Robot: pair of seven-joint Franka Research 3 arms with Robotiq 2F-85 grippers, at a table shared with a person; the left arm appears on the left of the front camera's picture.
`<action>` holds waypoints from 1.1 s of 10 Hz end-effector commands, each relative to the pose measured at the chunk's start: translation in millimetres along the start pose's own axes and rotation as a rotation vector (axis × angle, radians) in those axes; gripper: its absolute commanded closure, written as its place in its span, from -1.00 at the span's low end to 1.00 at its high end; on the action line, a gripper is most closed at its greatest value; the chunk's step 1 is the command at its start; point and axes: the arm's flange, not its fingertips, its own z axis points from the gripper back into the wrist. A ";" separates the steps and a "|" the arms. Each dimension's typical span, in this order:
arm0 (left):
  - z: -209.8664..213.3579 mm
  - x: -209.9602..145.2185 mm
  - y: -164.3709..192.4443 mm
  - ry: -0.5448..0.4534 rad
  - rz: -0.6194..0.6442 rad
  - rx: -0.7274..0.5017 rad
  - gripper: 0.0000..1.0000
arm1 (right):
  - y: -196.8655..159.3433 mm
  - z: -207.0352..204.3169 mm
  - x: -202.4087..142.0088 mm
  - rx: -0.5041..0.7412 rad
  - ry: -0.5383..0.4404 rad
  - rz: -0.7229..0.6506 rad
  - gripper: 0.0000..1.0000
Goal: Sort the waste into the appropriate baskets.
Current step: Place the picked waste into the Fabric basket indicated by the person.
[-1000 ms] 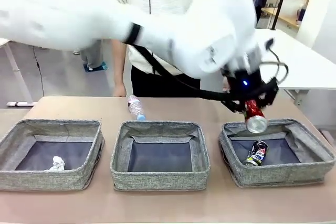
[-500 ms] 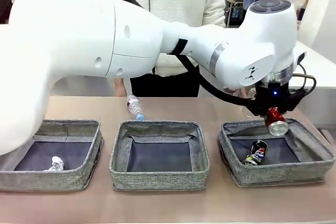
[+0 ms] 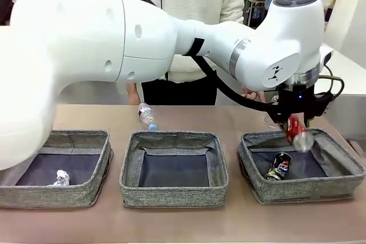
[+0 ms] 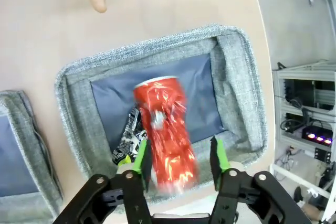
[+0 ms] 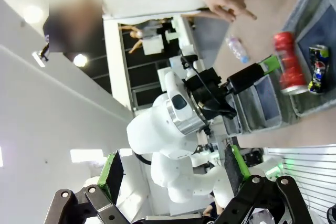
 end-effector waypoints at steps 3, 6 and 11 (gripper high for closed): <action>4.0 5.3 -3.4 0.001 0.015 0.009 -1.00 | 1.6 1.9 -1.3 0.015 0.006 0.010 -1.00; 12.2 10.2 2.9 0.004 0.027 0.001 -1.00 | 1.6 1.9 -1.3 0.015 0.006 0.010 -1.00; 167.1 53.4 153.4 0.057 -0.055 -0.046 -1.00 | 5.3 -43.8 8.6 -0.060 0.135 -0.011 -1.00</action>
